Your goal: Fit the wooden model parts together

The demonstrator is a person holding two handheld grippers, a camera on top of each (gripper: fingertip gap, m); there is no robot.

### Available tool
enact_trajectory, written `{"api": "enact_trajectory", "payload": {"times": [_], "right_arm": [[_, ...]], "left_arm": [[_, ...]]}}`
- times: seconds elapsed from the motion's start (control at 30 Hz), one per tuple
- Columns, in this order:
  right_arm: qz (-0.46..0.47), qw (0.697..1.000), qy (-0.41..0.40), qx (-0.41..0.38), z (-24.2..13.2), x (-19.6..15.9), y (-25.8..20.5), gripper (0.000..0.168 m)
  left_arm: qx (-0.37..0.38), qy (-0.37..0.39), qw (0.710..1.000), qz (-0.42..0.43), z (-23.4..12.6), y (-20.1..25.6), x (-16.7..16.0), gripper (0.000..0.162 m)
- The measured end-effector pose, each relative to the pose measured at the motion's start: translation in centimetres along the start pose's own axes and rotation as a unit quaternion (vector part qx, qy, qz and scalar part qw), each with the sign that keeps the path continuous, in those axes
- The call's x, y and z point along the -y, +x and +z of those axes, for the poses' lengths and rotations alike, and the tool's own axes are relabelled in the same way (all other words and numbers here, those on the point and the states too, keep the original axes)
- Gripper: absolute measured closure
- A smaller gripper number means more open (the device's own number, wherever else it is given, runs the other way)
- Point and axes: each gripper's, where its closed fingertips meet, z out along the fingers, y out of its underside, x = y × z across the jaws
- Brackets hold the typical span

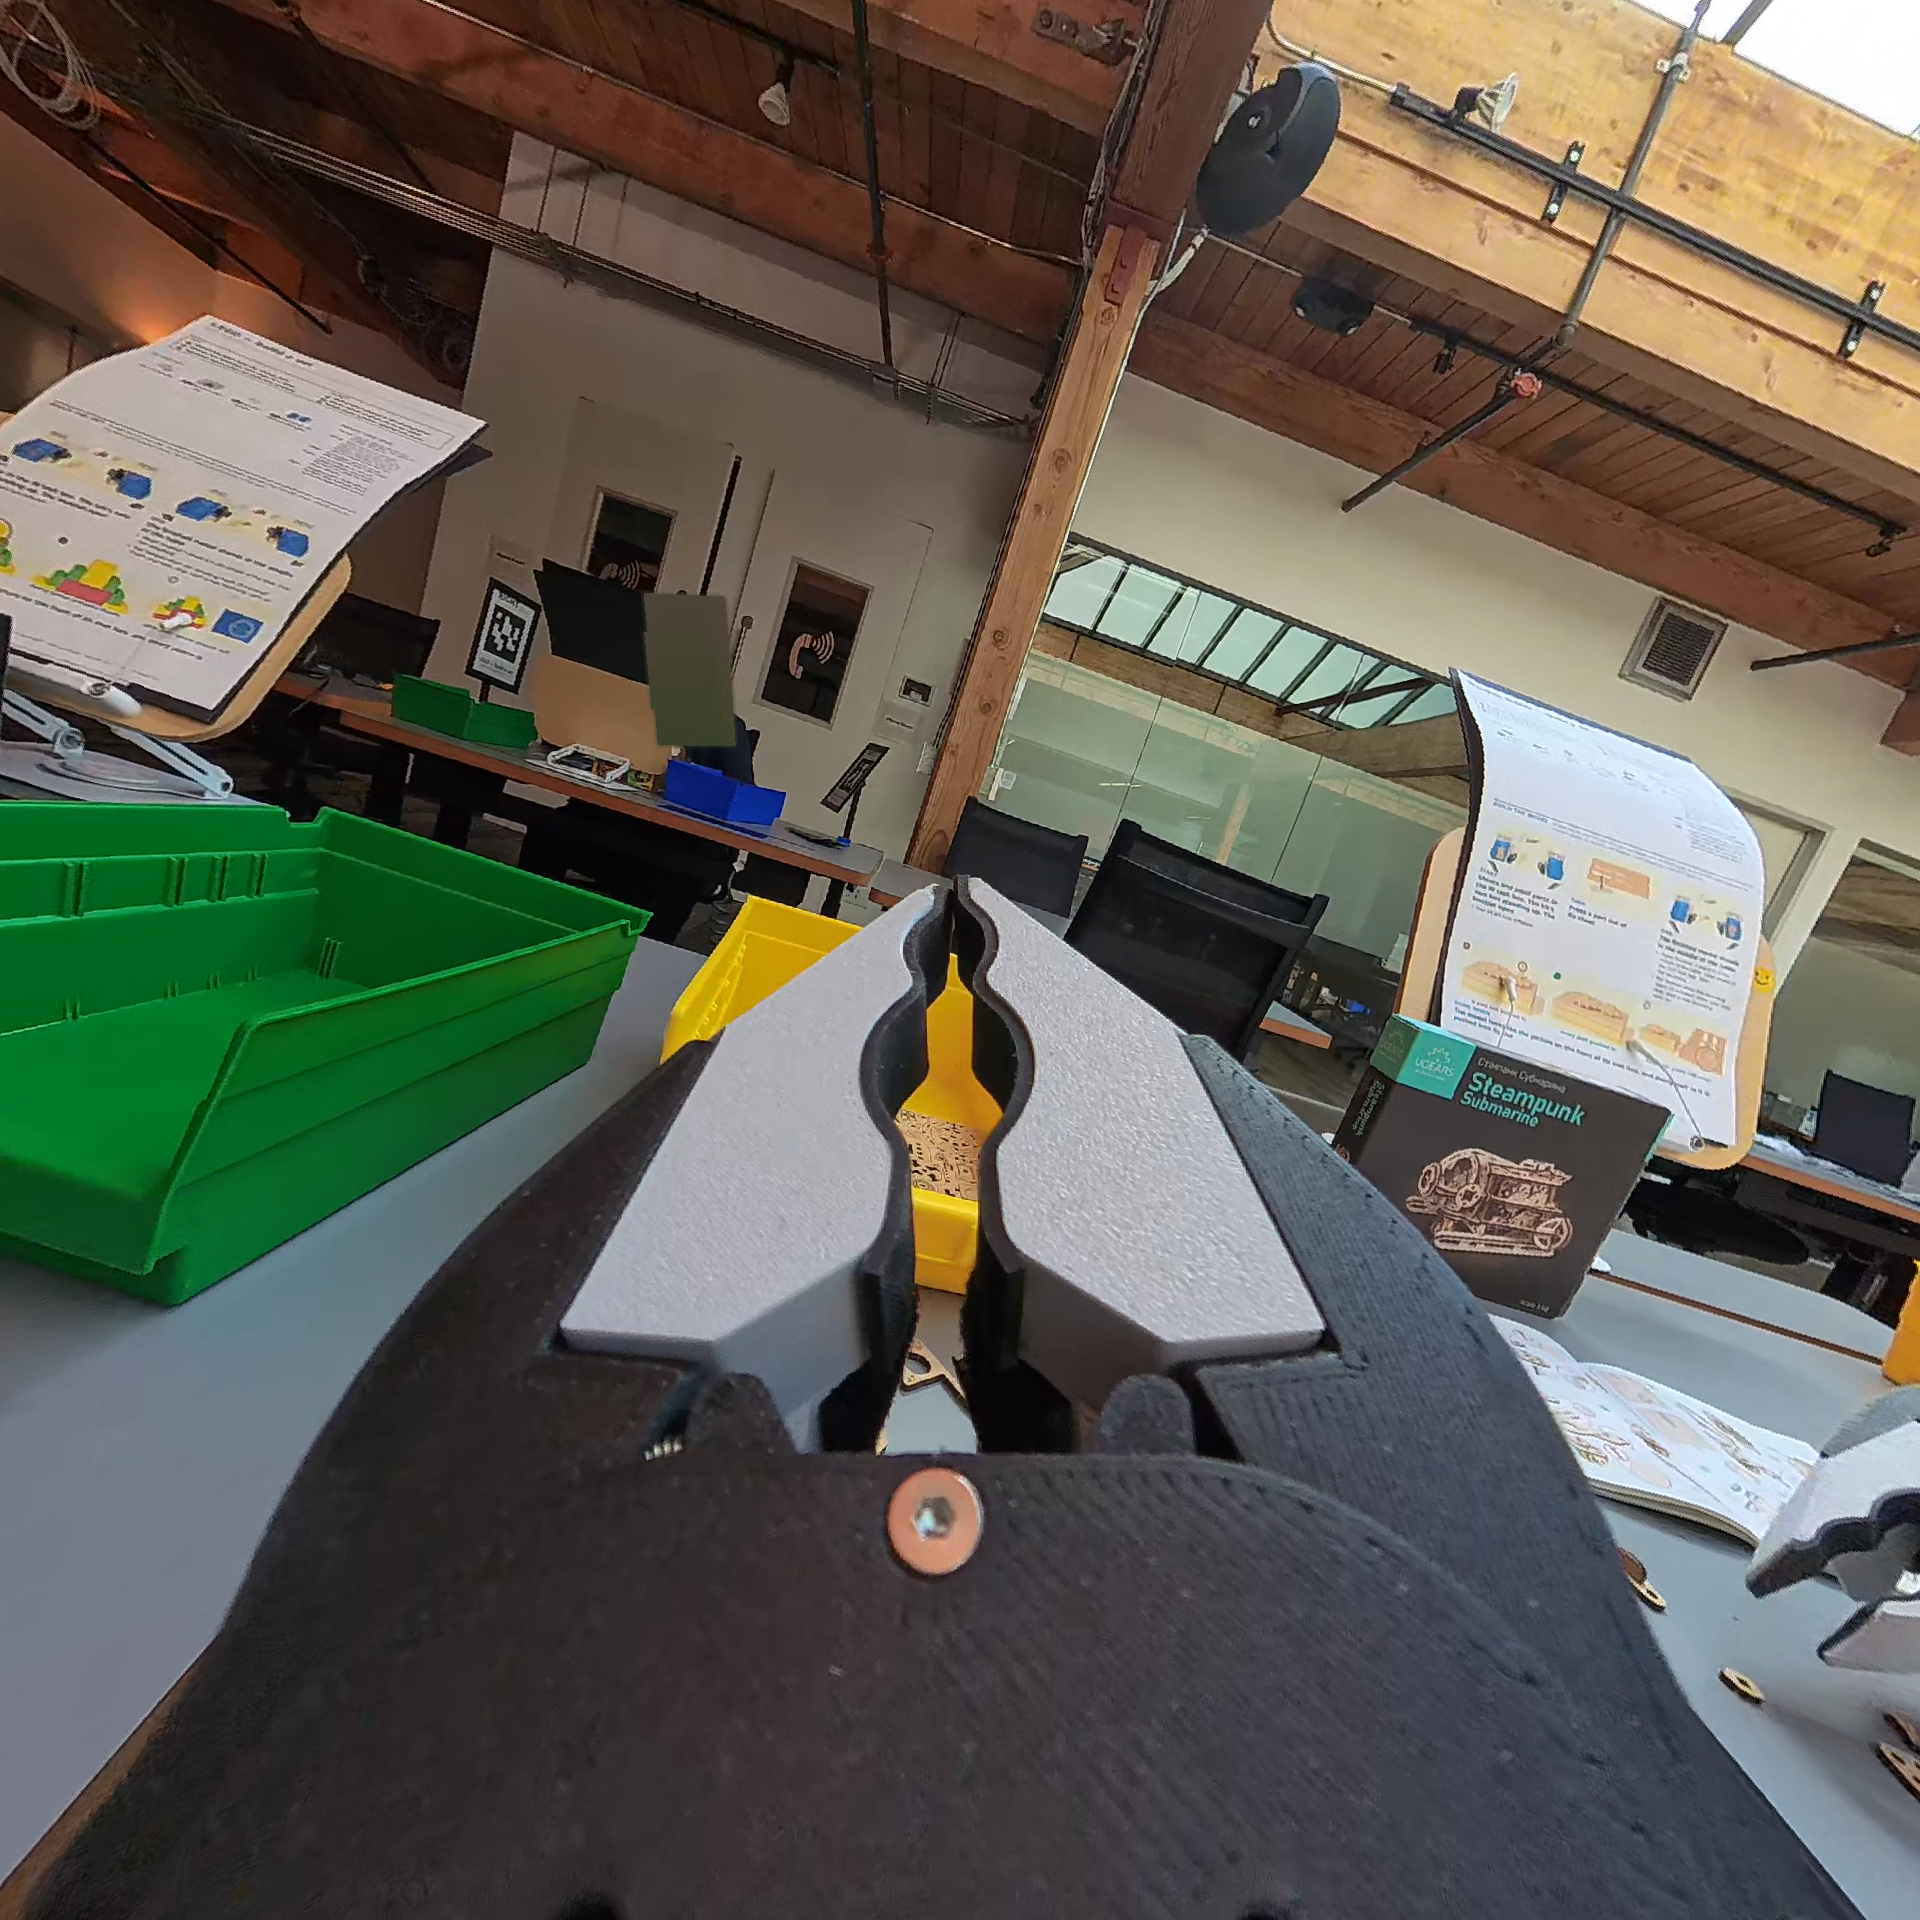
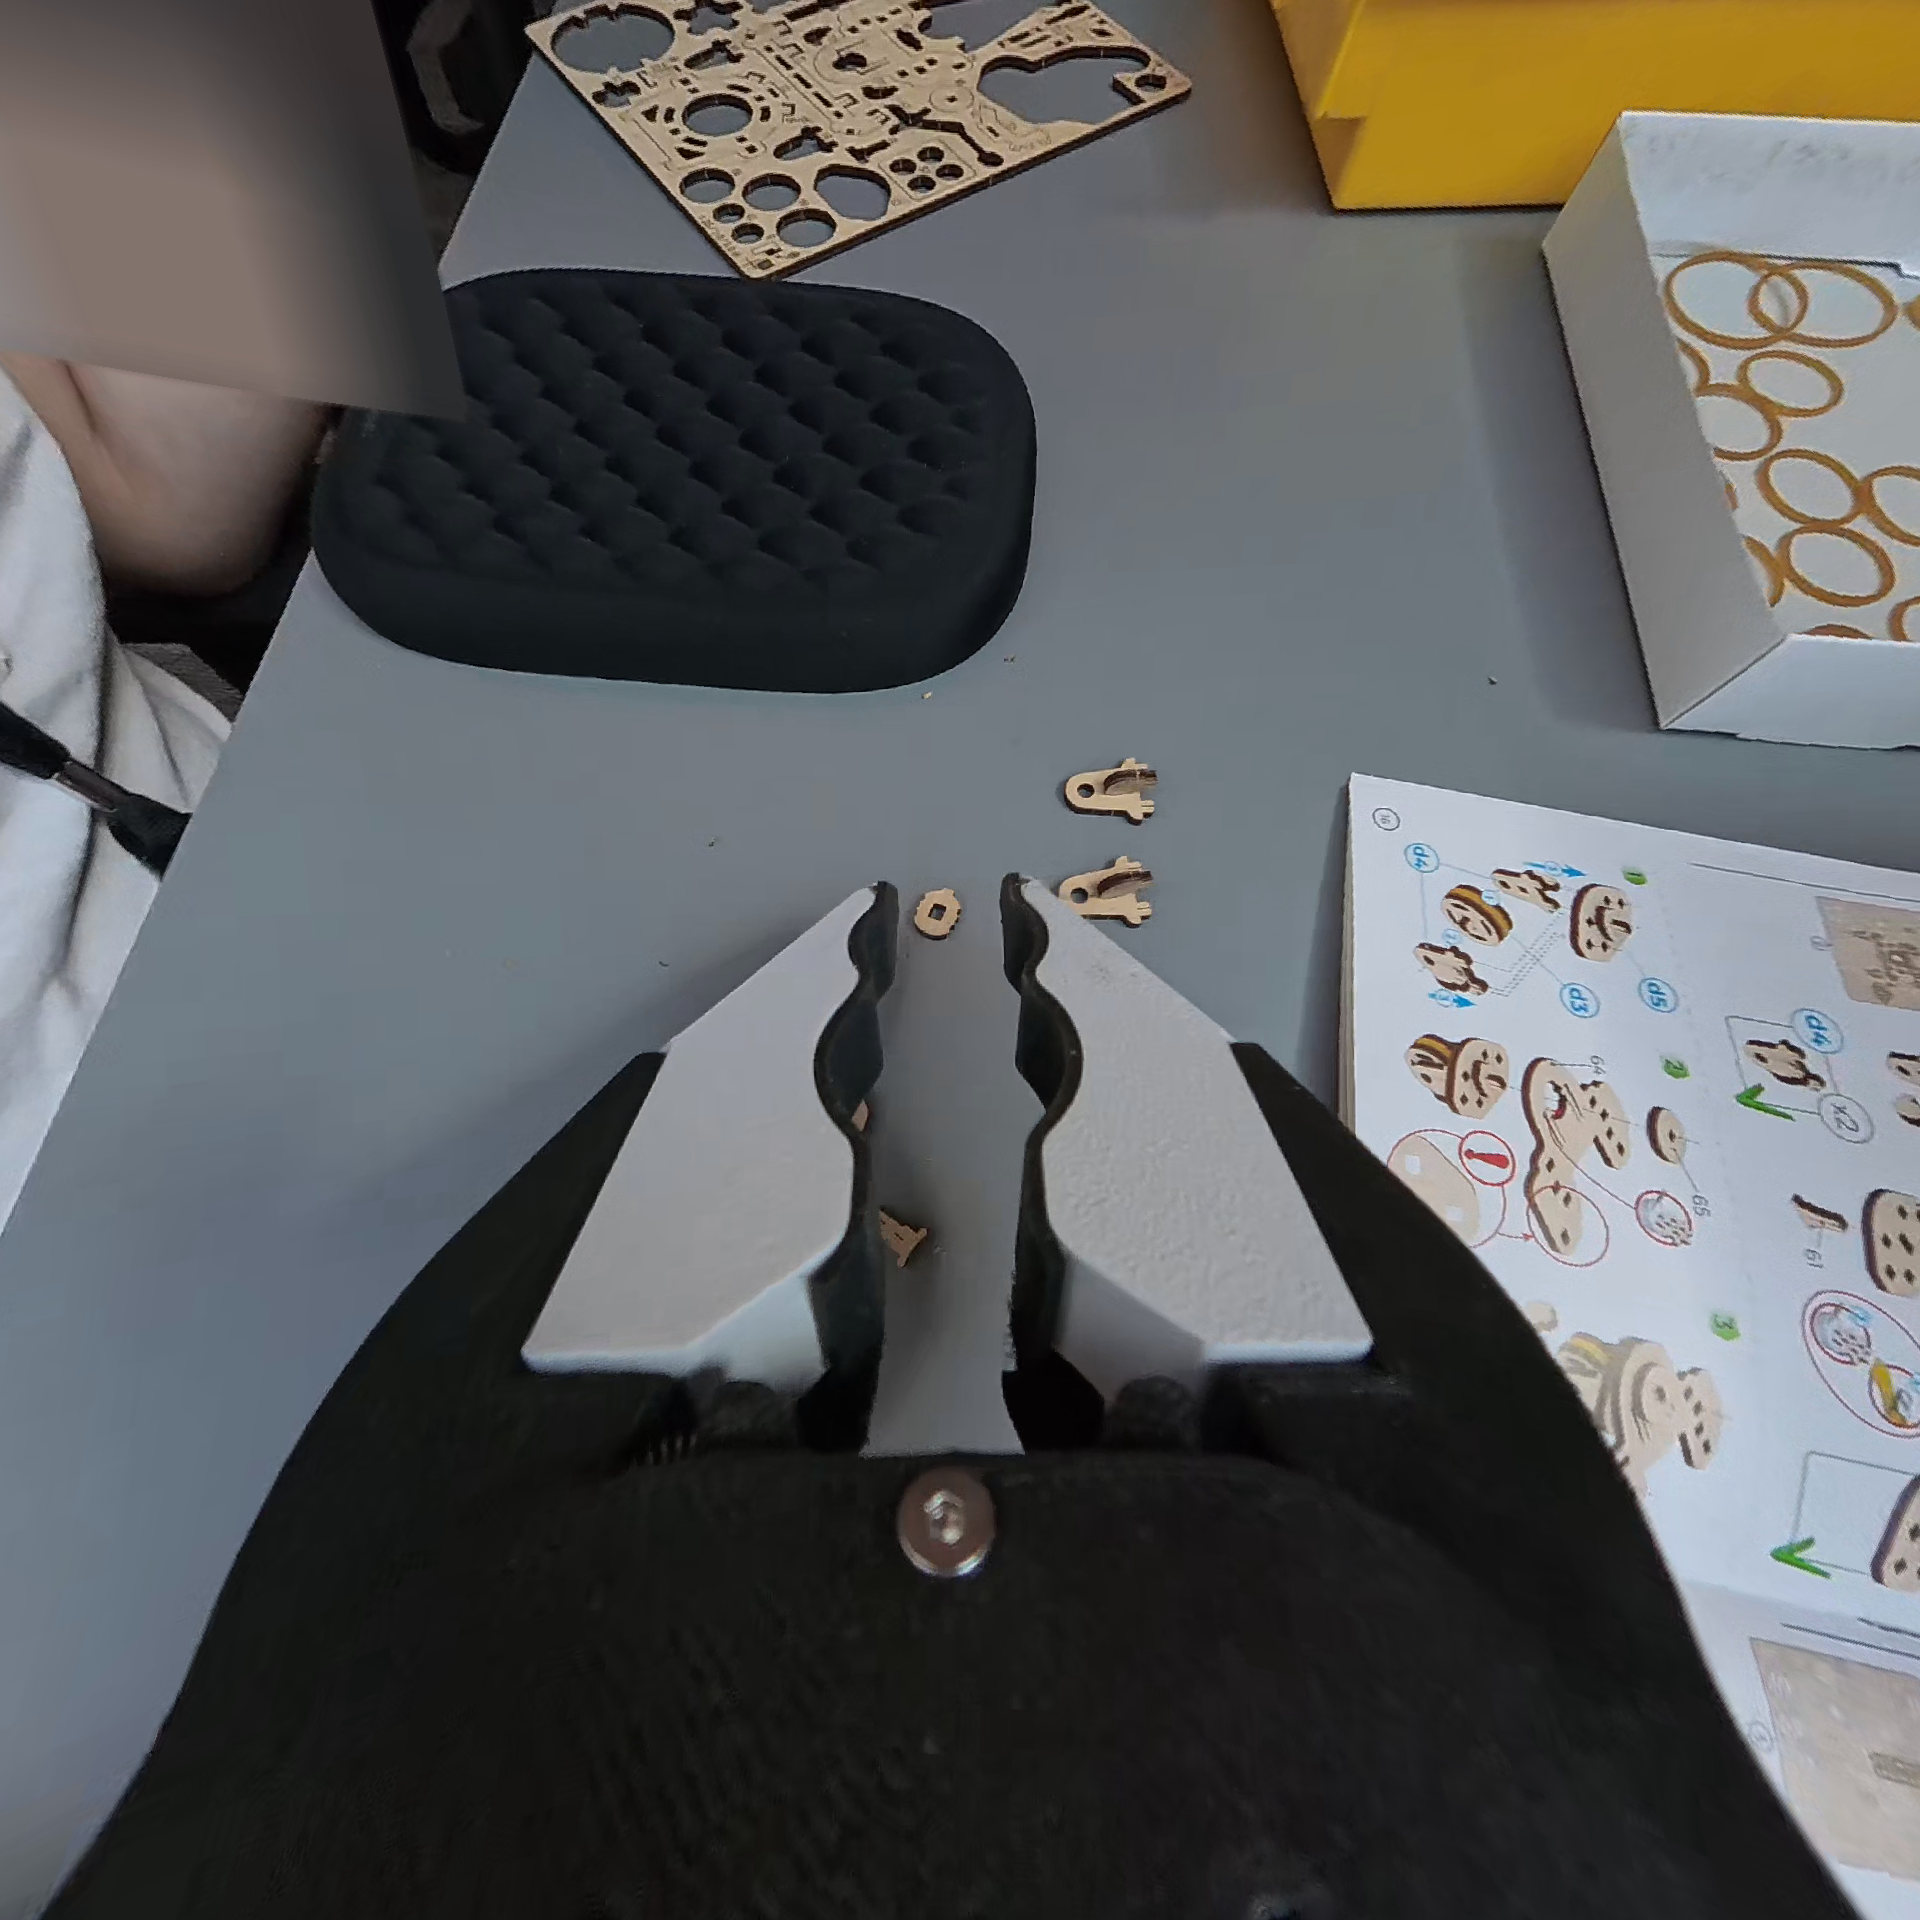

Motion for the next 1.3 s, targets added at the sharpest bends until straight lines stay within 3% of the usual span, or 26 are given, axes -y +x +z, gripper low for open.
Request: {"api": "enact_trajectory", "payload": {"times": [0.27, 0.57, 0.73, 0.87, 0.97, 1.07, 1.3], "right_arm": [[0.001, 0.997, -0.056, 0.056, 1.6, -1.3, -0.4, 0.149], [0.015, 0.996, -0.072, 0.042, 2.0, -2.0, -0.3, 0.16], [-0.017, 0.998, -0.055, -0.01, 0.9, -1.5, -0.2, 0.161], [-0.055, 0.993, 0.002, -0.109, -1.8, 0.8, 1.8, 0.161], [-0.082, 0.979, 0.084, -0.168, -3.8, 3.8, 2.5, 0.161], [-0.128, 0.96, 0.129, -0.211, -4.6, 5.9, 1.9, 0.161], [-0.188, 0.934, 0.167, -0.254, -3.9, 9.0, -0.2, 0.161]], "left_arm": [[0.008, 0.007, 1.0, 0.004, -0.4, -0.4, 0.5, 0.162], [0.001, -0.004, 1.0, 0.003, 0.0, -0.1, -0.2, 0.162], [-0.019, -0.018, 1.0, 0.002, 0.7, 1.0, -1.0, 0.162], [-0.083, -0.071, 0.994, -0.008, 2.1, 4.4, -3.5, 0.162], [-0.179, -0.125, 0.971, -0.094, 3.1, 9.0, -6.4, 0.162], [-0.275, -0.188, 0.927, -0.174, 3.4, 14.6, -9.6, 0.157], [-0.359, -0.308, 0.856, -0.211, 2.3, 24.5, -16.8, 0.14]]}}
